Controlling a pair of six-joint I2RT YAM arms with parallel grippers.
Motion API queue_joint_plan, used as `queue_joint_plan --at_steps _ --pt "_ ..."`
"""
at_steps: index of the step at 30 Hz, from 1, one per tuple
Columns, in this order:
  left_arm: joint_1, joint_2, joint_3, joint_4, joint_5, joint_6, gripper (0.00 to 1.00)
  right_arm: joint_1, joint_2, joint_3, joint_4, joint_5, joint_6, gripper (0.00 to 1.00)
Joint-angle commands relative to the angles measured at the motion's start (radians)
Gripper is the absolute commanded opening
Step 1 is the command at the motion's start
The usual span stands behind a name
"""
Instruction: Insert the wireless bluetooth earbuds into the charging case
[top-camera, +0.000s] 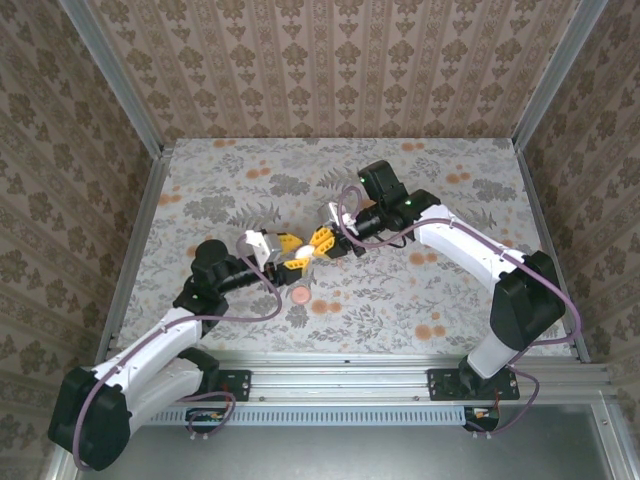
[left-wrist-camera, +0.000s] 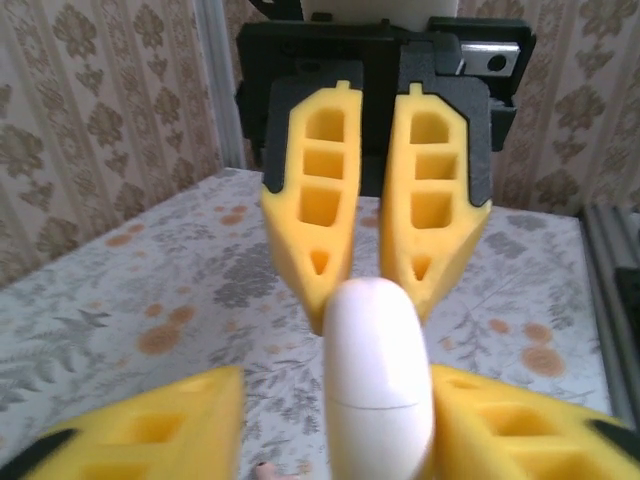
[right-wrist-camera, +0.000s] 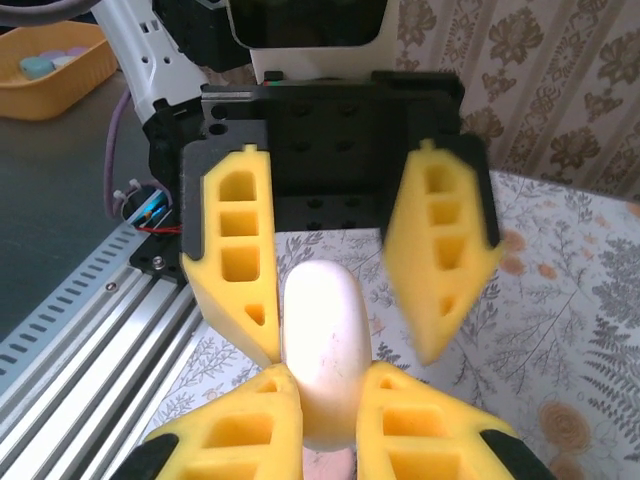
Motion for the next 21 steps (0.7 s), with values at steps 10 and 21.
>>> queue_joint_plan --at_steps 10,21 --pt "0.0 -0.019 0.033 -0.178 -0.275 -0.01 0.72 -0.201 0.056 0.033 -0.354 0.316 0.08 0.1" --pt "0.001 -0.009 0.079 -0.352 -0.375 -0.014 0.74 -0.423 0.221 0.106 -0.608 0.483 0.114 0.1"
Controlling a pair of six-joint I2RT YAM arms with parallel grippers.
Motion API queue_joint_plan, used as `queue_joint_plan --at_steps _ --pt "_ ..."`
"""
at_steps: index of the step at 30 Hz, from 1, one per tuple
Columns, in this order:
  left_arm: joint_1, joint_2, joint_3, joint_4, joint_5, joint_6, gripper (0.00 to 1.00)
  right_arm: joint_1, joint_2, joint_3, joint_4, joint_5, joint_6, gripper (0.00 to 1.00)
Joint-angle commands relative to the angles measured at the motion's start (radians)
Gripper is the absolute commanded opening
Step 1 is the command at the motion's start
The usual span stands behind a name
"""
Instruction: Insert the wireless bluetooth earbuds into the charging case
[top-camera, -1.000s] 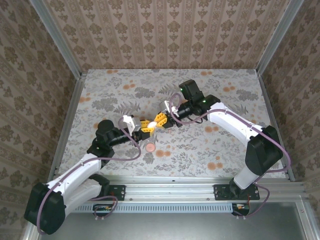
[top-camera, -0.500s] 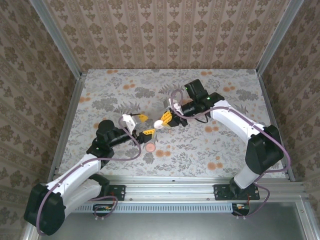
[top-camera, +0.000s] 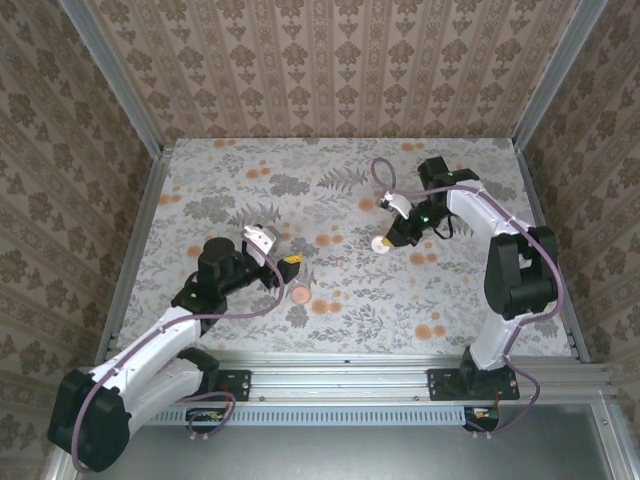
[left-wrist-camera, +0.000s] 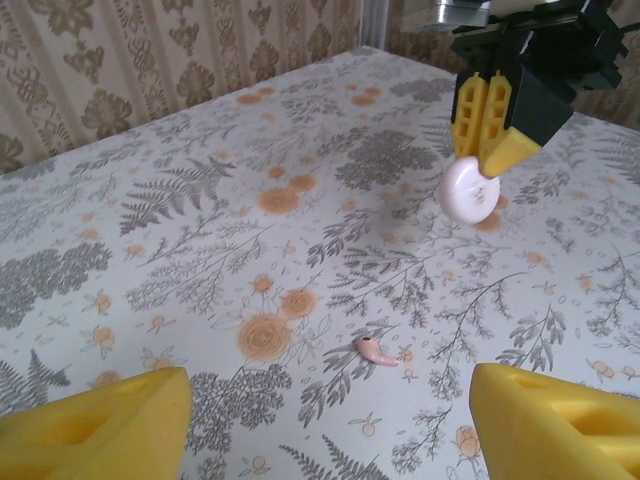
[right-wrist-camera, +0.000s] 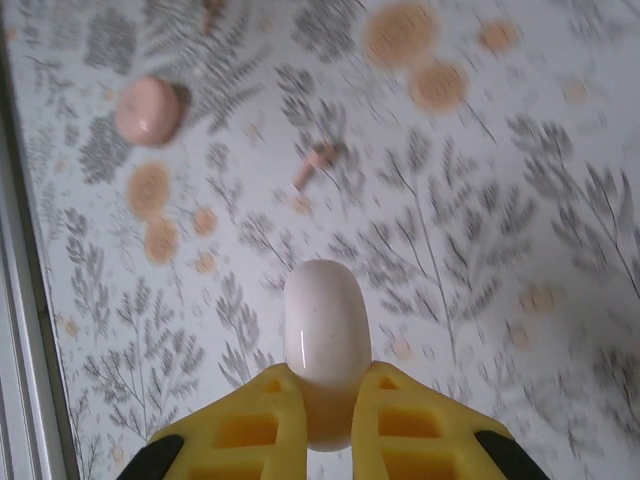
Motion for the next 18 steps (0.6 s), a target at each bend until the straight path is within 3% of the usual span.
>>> queue_joint_plan --at_steps 1,18 --pt "0.001 0.002 0.047 -0.076 -0.043 -0.007 0.74 -0.031 0.059 0.064 -0.139 0.078 0.02 0.1" --pt "0.004 0.039 0.047 -0.091 -0.057 -0.006 0.74 -0.103 0.322 0.272 -0.301 0.212 0.045 0.1"
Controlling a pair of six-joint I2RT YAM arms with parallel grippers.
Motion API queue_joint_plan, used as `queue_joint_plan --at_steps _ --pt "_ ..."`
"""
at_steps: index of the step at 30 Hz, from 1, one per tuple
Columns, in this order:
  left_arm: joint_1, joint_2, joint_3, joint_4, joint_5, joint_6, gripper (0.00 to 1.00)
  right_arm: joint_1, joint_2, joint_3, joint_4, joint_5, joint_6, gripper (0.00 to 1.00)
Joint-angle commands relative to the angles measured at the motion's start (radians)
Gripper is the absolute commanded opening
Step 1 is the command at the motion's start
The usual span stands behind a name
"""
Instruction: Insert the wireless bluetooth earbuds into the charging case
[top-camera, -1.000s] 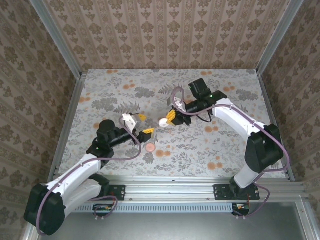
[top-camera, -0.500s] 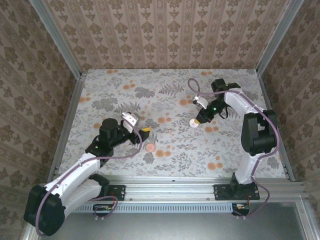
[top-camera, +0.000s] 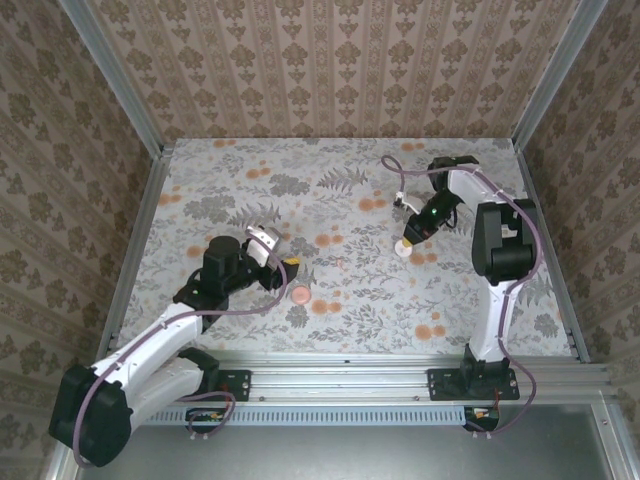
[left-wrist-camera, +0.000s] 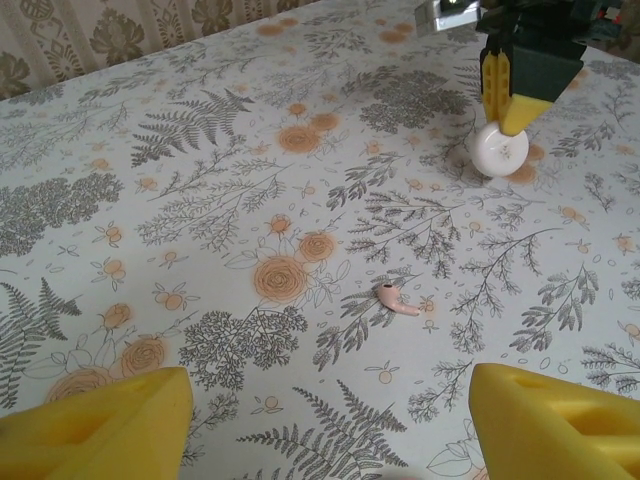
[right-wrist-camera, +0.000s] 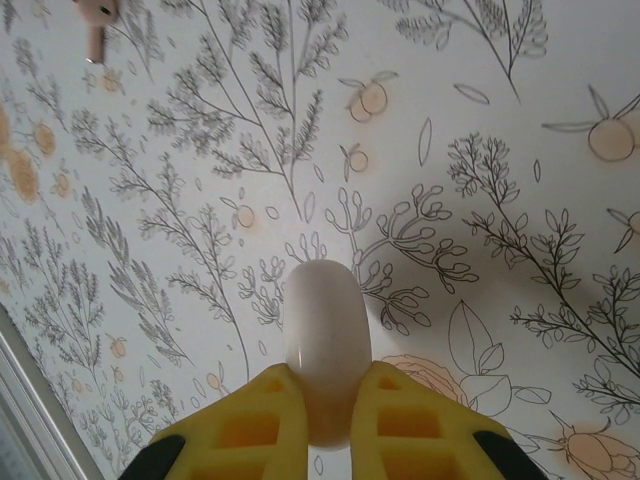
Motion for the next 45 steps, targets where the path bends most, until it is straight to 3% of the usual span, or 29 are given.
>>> queue_joint_plan --at_steps 1,11,18,29,32,35,40,45 --pt "0.004 0.004 0.033 -0.007 -0.006 -0.005 0.74 -0.005 0.038 0.037 -0.072 0.04 0.01 0.1" --pt "0.007 0.011 0.034 -0.009 -0.008 -0.008 0.73 -0.024 0.094 0.071 -0.072 0.081 0.025 0.15" --pt "0.012 0.017 0.037 -0.011 -0.013 -0.013 0.74 -0.031 0.079 0.069 -0.026 0.099 0.059 0.32" --pt "0.07 -0.002 0.065 -0.056 -0.072 -0.077 0.77 -0.04 -0.023 0.018 0.11 0.107 0.124 0.42" --pt "0.131 -0.007 0.088 -0.1 -0.098 -0.12 0.79 -0.04 -0.109 -0.042 0.208 0.064 0.198 0.45" --pt "0.176 -0.006 0.119 -0.163 -0.128 -0.188 0.78 -0.033 -0.221 -0.128 0.361 0.02 0.38 0.48" --pt "0.212 0.025 0.227 -0.373 -0.146 -0.294 0.74 0.067 -0.433 -0.303 0.531 0.051 0.654 0.53" --pt "0.226 0.078 0.324 -0.573 -0.208 -0.451 0.73 0.331 -0.565 -0.391 0.536 0.164 0.811 0.58"
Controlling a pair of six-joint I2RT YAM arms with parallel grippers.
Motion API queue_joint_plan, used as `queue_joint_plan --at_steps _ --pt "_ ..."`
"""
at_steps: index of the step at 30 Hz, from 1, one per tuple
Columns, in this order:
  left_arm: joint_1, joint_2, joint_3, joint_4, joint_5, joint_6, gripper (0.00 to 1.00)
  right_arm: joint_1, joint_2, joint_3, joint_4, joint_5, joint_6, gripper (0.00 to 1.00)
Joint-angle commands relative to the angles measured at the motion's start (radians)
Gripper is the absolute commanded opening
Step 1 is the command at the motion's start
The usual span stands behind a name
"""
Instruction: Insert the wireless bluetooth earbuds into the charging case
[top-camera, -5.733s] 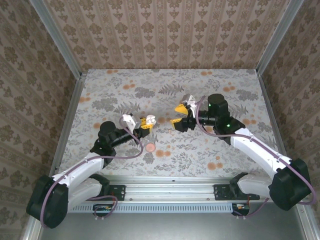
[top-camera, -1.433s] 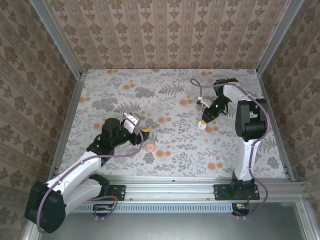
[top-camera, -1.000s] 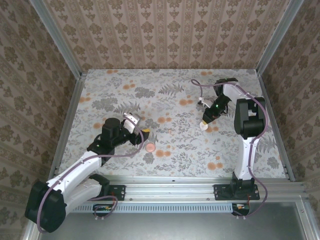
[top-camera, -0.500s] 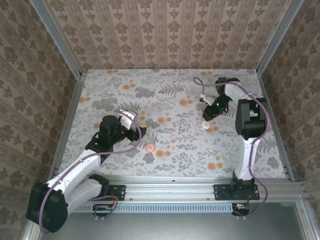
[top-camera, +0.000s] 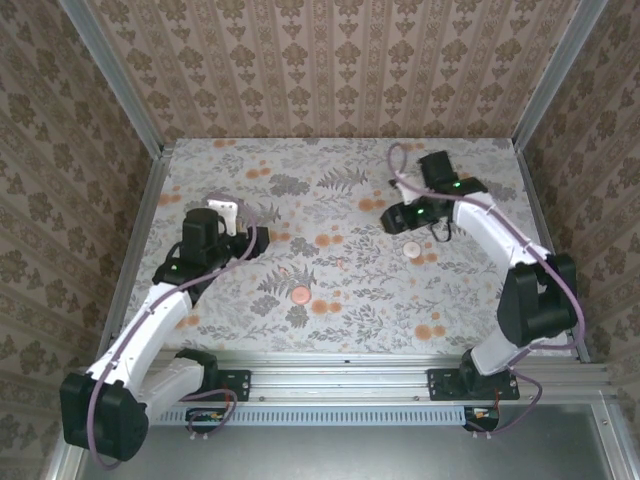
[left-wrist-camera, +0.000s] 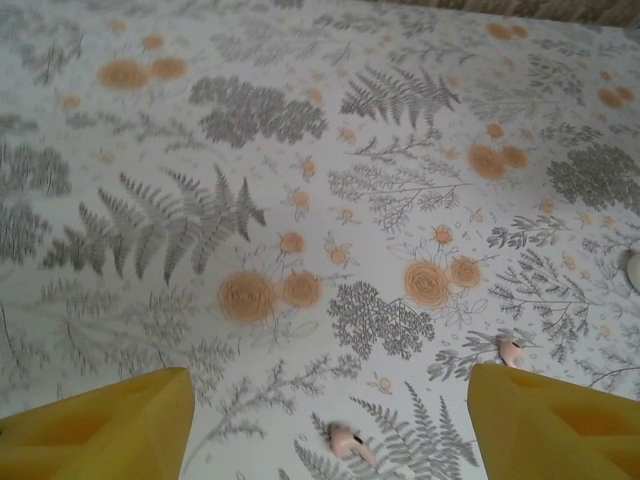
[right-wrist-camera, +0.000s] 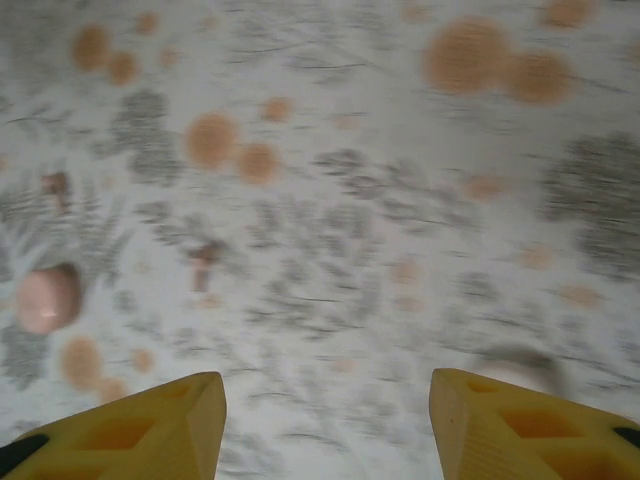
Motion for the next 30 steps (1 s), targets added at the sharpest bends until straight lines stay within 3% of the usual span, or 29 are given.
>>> queue_joint_plan --at_steps 1,7,13,19,30 --pt "0.021 0.027 0.054 -0.214 -0.06 -0.16 0.73 0.16 -0.057 -0.043 0.017 0.102 0.212 0.59" --pt "0.104 0.055 0.07 -0.346 -0.026 -0.265 0.73 0.41 -0.034 0.006 -0.031 0.229 0.512 0.63" --pt "0.166 0.042 0.046 -0.409 -0.033 -0.295 0.72 0.575 0.155 0.185 -0.152 0.279 0.802 0.62" --pt "0.194 0.057 0.032 -0.428 -0.039 -0.273 0.72 0.63 0.367 0.367 -0.304 0.261 1.016 0.62" --pt "0.209 0.077 0.047 -0.437 -0.023 -0.221 0.71 0.681 0.516 0.398 -0.311 0.247 1.157 0.64"
